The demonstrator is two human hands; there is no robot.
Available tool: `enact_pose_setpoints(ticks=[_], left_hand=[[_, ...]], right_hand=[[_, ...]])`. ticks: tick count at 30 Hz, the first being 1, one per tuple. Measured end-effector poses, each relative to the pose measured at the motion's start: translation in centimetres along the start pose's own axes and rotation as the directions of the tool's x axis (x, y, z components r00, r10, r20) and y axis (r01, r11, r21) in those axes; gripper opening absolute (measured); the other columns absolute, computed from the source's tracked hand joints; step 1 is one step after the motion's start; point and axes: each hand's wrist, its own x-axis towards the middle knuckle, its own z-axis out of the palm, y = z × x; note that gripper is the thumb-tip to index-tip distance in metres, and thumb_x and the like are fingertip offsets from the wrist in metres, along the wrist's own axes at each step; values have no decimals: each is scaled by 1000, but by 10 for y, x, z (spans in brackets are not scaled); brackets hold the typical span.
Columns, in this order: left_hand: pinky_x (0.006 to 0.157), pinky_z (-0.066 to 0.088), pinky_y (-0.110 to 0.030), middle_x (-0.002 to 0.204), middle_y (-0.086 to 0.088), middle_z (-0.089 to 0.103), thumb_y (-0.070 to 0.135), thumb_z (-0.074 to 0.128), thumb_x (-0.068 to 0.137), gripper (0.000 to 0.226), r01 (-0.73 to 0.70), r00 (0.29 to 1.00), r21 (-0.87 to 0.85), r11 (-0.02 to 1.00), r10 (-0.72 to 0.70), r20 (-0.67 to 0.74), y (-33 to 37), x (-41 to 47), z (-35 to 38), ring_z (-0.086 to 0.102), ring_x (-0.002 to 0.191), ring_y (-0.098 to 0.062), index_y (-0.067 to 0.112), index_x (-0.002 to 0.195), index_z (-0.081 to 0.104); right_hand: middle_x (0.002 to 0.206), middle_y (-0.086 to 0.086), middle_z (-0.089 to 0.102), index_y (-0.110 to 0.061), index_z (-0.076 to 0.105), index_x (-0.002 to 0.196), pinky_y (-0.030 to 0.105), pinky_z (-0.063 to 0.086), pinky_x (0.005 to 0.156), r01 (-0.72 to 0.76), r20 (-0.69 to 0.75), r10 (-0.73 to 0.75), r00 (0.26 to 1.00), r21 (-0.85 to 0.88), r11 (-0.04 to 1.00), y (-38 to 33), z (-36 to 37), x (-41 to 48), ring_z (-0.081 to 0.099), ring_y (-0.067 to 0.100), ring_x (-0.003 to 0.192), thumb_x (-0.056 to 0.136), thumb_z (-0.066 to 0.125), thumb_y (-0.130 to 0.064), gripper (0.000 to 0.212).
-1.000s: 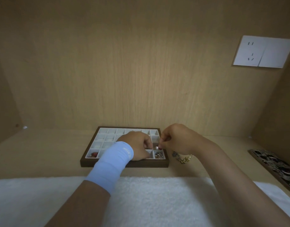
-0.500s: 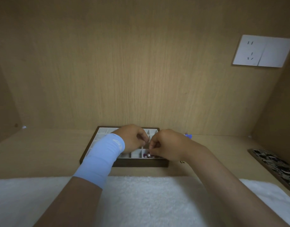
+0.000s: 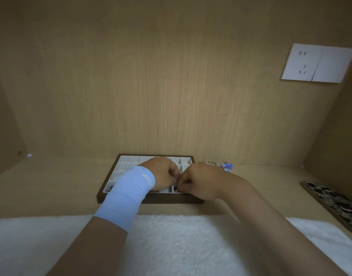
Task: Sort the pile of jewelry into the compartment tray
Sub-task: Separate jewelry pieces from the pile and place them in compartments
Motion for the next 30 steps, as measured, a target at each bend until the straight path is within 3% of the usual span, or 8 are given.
enact_pose_setpoints(ticks=[6,8,10,13,17,21,27,30], left_hand=[[92,50,-36,100,7,66,25,54,90,19,-10,998,43,999,13,-62,0,5,7,60,95,-16,36,84,68],[90,51,-38,98,6,66,24,51,90,22,-22,995,48,999,27,-95,1,6,11,61,92,-18,38,81,65],[88,52,-36,98,9,64,24,51,90,22,-50,986,18,999,52,-156,3,8,14,61,90,-15,39,84,65],[87,50,-28,101,17,58,26,55,93,17,-110,968,-36,993,99,-232,11,10,20,57,90,-7,36,97,67],[88,48,-28,96,20,54,25,54,94,18,-179,953,-67,982,156,-258,31,23,28,56,92,-8,34,102,67],[96,46,-33,112,10,60,25,51,96,25,-205,955,-35,978,192,-225,57,46,44,55,106,-15,32,115,66],[104,39,-37,133,3,57,27,46,97,34,-223,963,178,958,245,-112,80,73,68,49,126,-24,30,129,58],[114,28,-37,150,6,42,30,45,98,42,-240,962,293,925,267,-55,76,76,75,37,139,-22,32,140,48]], right_hand=[[90,-3,76,-22,79,95,30,54,81,-3,-30,6,1000,95,996,6,4,3,66,12,85,94,61,-29,19],[84,-7,73,-21,78,90,20,49,70,-9,-82,26,996,211,978,12,-1,1,63,6,77,93,65,-28,15],[80,-11,69,-22,75,85,19,48,69,-30,-194,101,976,341,940,26,-9,-2,60,2,73,93,66,-28,14],[89,-9,72,-23,73,90,35,56,80,-154,-345,280,896,351,924,67,-18,-6,66,11,85,95,62,-29,13],[117,-4,68,-28,72,109,29,47,88,-389,-386,469,794,270,881,114,-9,-19,63,19,109,95,57,-18,23],[129,-1,61,-28,70,118,33,46,94,-420,-371,473,799,217,881,129,9,-19,58,22,118,97,58,-27,25],[106,-5,71,-34,76,105,27,43,74,-380,-350,436,829,221,898,136,16,-13,65,20,104,93,60,-38,20],[105,-8,72,-31,77,100,27,47,78,-400,-358,471,806,256,880,138,14,-12,66,17,102,89,68,-41,18]])
